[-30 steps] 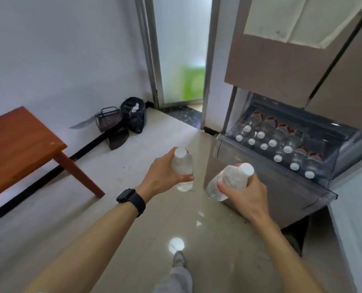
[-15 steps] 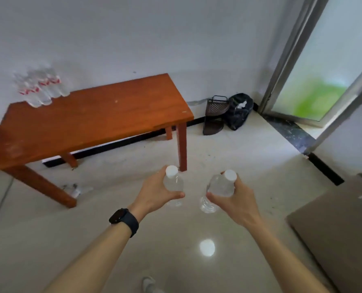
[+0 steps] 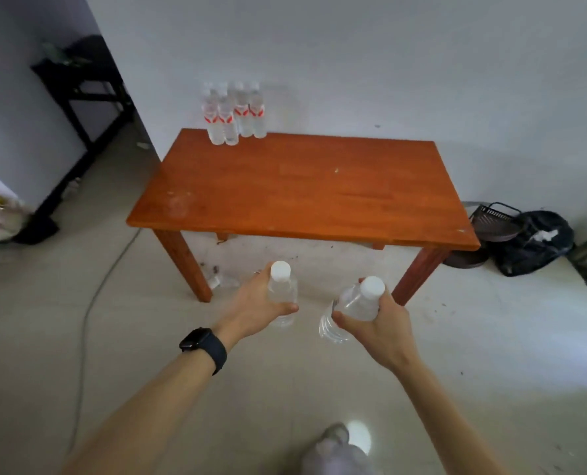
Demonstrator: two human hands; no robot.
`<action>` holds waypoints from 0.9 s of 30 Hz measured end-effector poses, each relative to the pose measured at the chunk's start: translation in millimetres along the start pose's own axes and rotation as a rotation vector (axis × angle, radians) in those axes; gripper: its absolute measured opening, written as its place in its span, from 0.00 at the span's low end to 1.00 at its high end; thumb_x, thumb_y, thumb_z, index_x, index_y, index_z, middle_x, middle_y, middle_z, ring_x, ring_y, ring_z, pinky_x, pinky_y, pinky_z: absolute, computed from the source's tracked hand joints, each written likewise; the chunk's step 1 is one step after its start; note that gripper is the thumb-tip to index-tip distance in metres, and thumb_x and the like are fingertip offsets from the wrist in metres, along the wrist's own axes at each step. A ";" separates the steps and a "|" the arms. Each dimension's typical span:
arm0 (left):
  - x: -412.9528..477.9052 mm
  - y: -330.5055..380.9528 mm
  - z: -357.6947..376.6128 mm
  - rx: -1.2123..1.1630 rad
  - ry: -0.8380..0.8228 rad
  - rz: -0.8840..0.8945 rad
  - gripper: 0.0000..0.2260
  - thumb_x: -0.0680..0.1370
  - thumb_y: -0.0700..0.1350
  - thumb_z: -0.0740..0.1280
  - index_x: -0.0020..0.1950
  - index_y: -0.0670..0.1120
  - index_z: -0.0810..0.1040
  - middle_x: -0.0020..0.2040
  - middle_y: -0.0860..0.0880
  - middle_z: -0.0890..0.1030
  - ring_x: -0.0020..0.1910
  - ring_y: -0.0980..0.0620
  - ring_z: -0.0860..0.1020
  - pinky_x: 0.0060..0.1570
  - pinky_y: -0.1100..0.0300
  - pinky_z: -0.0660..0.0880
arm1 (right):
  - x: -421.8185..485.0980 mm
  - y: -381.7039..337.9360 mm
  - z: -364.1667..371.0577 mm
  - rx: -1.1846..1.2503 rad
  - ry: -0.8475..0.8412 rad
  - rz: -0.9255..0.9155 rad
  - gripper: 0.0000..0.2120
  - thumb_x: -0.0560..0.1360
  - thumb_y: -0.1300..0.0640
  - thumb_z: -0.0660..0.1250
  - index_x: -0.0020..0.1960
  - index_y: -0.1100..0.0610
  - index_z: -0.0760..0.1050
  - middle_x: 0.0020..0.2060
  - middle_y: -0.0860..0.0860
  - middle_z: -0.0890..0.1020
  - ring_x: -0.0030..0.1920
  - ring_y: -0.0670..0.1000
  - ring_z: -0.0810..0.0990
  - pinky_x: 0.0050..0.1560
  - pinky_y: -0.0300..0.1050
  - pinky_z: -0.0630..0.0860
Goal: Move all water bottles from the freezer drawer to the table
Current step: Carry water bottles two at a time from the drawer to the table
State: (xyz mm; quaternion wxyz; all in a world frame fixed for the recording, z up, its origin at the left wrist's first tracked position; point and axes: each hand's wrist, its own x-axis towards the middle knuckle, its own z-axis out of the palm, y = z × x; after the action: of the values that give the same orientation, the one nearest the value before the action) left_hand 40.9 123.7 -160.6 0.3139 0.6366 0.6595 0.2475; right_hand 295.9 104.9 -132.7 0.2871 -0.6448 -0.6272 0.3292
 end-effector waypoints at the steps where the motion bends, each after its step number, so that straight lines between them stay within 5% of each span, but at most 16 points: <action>1: 10.3 -9.0 -8.0 0.001 0.015 -0.011 0.32 0.65 0.64 0.75 0.66 0.60 0.69 0.53 0.61 0.76 0.51 0.59 0.74 0.43 0.70 0.65 | 13.8 -7.0 8.4 -0.008 -0.017 -0.009 0.32 0.58 0.32 0.72 0.58 0.38 0.66 0.44 0.36 0.78 0.43 0.39 0.77 0.40 0.39 0.73; 10: 144.0 -66.9 -78.0 0.043 0.126 -0.050 0.33 0.65 0.60 0.80 0.67 0.60 0.70 0.59 0.60 0.68 0.51 0.63 0.70 0.54 0.60 0.67 | 178.0 -53.9 81.2 -0.028 -0.133 -0.017 0.29 0.61 0.37 0.76 0.56 0.41 0.67 0.43 0.40 0.79 0.42 0.43 0.79 0.36 0.41 0.73; 17: 268.4 -80.7 -129.8 0.121 0.130 -0.125 0.37 0.65 0.57 0.82 0.71 0.53 0.72 0.64 0.54 0.72 0.60 0.52 0.76 0.63 0.51 0.75 | 320.4 -88.3 121.9 -0.009 -0.210 -0.025 0.25 0.62 0.37 0.75 0.52 0.38 0.66 0.42 0.38 0.79 0.40 0.37 0.78 0.33 0.31 0.69; 27: 403.4 -118.4 -171.6 0.029 0.163 -0.097 0.33 0.71 0.56 0.77 0.68 0.69 0.60 0.60 0.56 0.75 0.55 0.53 0.78 0.52 0.53 0.79 | 474.9 -119.4 188.4 -0.081 -0.283 0.010 0.26 0.63 0.34 0.70 0.56 0.44 0.69 0.44 0.41 0.80 0.41 0.45 0.82 0.38 0.43 0.82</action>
State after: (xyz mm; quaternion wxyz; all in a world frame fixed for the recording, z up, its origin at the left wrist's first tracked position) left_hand -162.1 529.7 -169.7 0.2614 0.5861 0.7166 0.2733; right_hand 72.3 576.5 -186.4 0.1677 -0.6061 -0.6711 0.3926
